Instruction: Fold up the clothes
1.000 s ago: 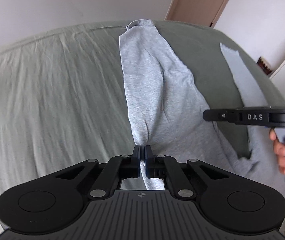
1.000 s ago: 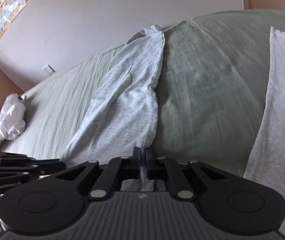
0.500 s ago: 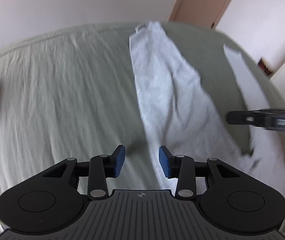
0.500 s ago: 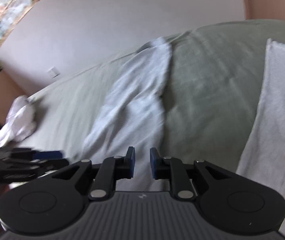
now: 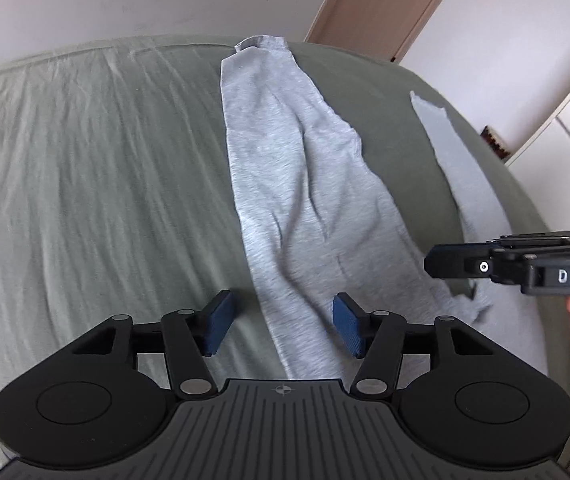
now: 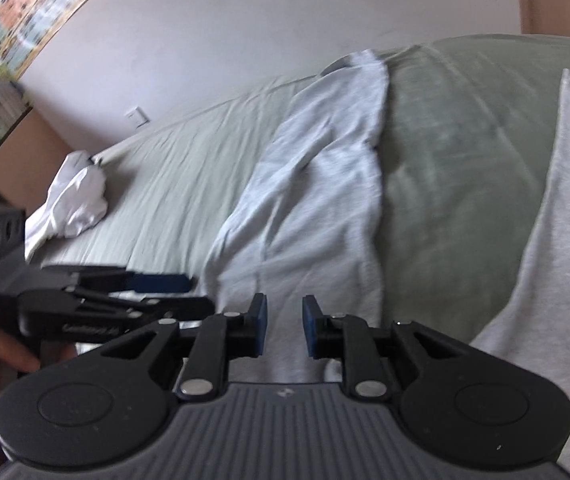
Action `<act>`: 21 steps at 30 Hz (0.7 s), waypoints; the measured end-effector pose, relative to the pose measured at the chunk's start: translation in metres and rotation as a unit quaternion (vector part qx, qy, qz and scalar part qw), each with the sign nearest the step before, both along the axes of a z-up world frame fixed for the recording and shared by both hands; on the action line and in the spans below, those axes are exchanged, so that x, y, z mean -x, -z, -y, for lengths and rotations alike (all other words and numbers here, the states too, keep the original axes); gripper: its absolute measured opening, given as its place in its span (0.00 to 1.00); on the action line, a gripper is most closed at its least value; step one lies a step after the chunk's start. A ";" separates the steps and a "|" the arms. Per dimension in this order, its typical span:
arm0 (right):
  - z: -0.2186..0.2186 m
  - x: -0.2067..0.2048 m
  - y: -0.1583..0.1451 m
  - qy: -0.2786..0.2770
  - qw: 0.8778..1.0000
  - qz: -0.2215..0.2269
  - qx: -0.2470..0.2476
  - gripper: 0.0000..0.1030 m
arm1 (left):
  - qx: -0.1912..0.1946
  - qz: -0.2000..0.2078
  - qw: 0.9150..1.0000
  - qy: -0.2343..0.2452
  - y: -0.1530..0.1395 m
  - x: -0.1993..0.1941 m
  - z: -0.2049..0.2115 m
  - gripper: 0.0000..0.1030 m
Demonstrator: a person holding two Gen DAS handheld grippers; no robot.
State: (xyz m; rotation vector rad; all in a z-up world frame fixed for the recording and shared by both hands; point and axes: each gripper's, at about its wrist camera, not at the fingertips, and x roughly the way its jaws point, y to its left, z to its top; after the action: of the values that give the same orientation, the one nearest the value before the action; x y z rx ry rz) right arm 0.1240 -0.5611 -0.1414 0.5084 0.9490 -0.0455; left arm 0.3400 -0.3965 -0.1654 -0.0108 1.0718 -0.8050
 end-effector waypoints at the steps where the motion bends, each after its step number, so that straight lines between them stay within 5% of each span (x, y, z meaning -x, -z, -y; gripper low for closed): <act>1: 0.003 -0.001 -0.001 0.004 1.000 0.002 0.000 0.20 | 0.005 -0.004 1.000 -0.003 0.001 -0.001 0.001 0.37; 3: 0.008 0.000 -0.001 0.009 1.000 0.004 -0.001 0.20 | 0.013 -0.016 1.000 -0.007 0.004 -0.006 0.002 0.22; 9: 0.012 0.003 0.002 0.010 1.000 0.006 -0.006 0.20 | 0.042 -0.057 0.997 -0.029 0.010 -0.016 -0.003 0.06; 13: 0.014 -0.001 0.007 0.017 1.000 0.005 -0.006 0.20 | 0.005 -0.038 0.999 -0.029 0.004 -0.012 0.000 0.05; 17: 0.008 -0.006 0.011 0.000 1.000 0.007 -0.019 0.20 | -0.043 0.027 0.999 -0.008 -0.011 0.001 0.011 0.09; 21: -0.014 -0.008 0.008 -0.052 0.998 0.012 -0.026 0.20 | -0.031 0.031 0.999 -0.010 -0.015 -0.008 0.009 0.27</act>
State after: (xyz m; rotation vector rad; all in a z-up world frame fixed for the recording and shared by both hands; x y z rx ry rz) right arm 0.1323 -0.5471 -0.1490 0.5058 0.9542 0.0800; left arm 0.3484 -0.4051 -0.1504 0.0562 1.0356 -0.7488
